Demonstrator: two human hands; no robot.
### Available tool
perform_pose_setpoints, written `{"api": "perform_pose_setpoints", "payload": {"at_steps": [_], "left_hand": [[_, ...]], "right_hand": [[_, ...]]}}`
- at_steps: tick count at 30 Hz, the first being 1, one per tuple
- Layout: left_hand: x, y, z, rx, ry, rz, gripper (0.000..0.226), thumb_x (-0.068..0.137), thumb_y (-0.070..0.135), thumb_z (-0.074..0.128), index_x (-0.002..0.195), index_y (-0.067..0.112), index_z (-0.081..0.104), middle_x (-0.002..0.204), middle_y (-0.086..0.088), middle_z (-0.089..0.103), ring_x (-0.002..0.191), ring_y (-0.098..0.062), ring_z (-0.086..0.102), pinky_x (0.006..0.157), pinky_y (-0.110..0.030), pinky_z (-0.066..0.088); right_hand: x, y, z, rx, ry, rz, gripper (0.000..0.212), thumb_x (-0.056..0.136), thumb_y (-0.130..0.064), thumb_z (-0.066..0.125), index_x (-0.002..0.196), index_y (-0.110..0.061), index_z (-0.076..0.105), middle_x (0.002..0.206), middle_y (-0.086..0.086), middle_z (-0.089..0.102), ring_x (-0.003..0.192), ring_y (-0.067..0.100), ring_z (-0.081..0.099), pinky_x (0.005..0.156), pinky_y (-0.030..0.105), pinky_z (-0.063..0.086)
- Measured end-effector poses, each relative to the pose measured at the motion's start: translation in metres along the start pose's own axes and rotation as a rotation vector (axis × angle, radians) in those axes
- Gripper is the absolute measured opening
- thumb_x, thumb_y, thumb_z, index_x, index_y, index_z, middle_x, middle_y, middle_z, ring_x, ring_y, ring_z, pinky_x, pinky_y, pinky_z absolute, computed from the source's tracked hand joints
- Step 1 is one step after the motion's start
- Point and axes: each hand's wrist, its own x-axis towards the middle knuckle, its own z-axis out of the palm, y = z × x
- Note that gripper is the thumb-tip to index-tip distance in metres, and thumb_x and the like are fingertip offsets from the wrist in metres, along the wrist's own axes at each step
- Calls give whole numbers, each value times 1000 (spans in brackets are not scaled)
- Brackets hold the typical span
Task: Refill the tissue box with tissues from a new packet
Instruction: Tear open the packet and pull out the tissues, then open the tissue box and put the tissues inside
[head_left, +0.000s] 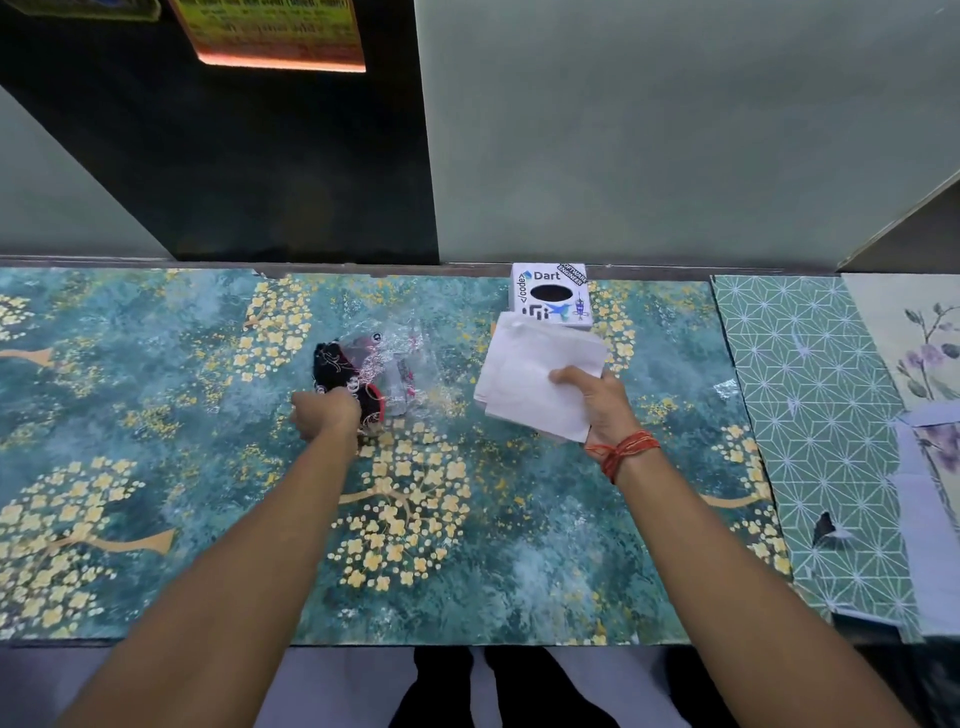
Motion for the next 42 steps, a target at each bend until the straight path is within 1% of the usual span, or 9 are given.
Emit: {"api": "perform_pose_setpoints", "payload": {"at_steps": [4, 6, 9, 11, 16, 21, 28, 33, 42], "left_hand": [[-51, 12, -7, 184, 131, 586, 66, 94, 27, 57, 151, 11, 28, 157, -16, 28, 142, -32, 28, 112, -44, 31], [-88, 13, -2, 47, -206, 844, 59, 98, 41, 49, 148, 14, 36, 149, -13, 41, 136, -27, 40, 108, -39, 38], [-132, 18, 4, -145, -911, 438, 65, 99, 61, 24, 130, 14, 55, 117, -10, 67, 105, -26, 66, 85, -37, 57], [-139, 14, 11, -221, -1066, 219, 67, 97, 65, 20, 116, 19, 64, 100, -7, 74, 85, -24, 73, 75, -37, 61], [-123, -3, 25, -179, -955, 241, 68, 74, 65, 55, 124, 18, 61, 116, -14, 70, 100, -35, 69, 83, -46, 57], [-105, -13, 39, 49, -834, 301, 46, 85, 20, 67, 127, 13, 50, 122, -13, 62, 98, -27, 61, 73, -34, 51], [-93, -4, 55, 537, -574, 510, 66, 90, 34, 65, 141, 3, 38, 141, -18, 51, 126, -36, 53, 94, -38, 46], [-98, 39, 57, 254, -613, 534, 74, 90, 34, 65, 150, 8, 30, 147, -17, 48, 130, -33, 51, 102, -38, 43], [-83, 44, 63, 41, -714, 415, 56, 93, 11, 57, 147, 9, 39, 109, -7, 61, 86, -17, 57, 79, -32, 46]], "right_hand": [[1, 6, 3, -59, -65, -15, 47, 58, -13, 72, 104, -4, 67, 92, 9, 70, 80, 28, 67, 68, 39, 59], [-1, 7, 4, -85, -124, -29, 32, 60, -13, 70, 91, -11, 68, 84, 4, 70, 74, 23, 67, 66, 34, 58], [-1, 12, 6, -115, -188, -58, 30, 63, -14, 69, 92, -12, 69, 89, 5, 71, 80, 25, 67, 74, 41, 57], [0, 15, 10, -108, -194, -73, 40, 68, -21, 71, 106, -9, 67, 100, 9, 72, 86, 28, 68, 77, 43, 58], [4, 26, 11, -189, -78, -27, 69, 67, -48, 68, 122, -10, 50, 113, 7, 64, 97, 27, 64, 85, 46, 53], [18, 42, 5, -545, -16, 36, 49, 91, -28, 59, 127, -7, 32, 118, 9, 51, 88, 20, 54, 66, 32, 44], [42, 36, 9, -1088, 43, -74, 89, 84, -46, 66, 146, -3, 19, 145, 20, 42, 127, 39, 48, 99, 43, 45], [70, -13, 29, -1241, 138, -563, 59, 81, -20, 65, 135, -12, 42, 136, 15, 45, 126, 37, 40, 101, 46, 42], [120, -33, 27, -1872, 13, -610, 49, 86, -16, 61, 132, -15, 43, 136, 12, 48, 133, 31, 34, 106, 64, 29]]}}
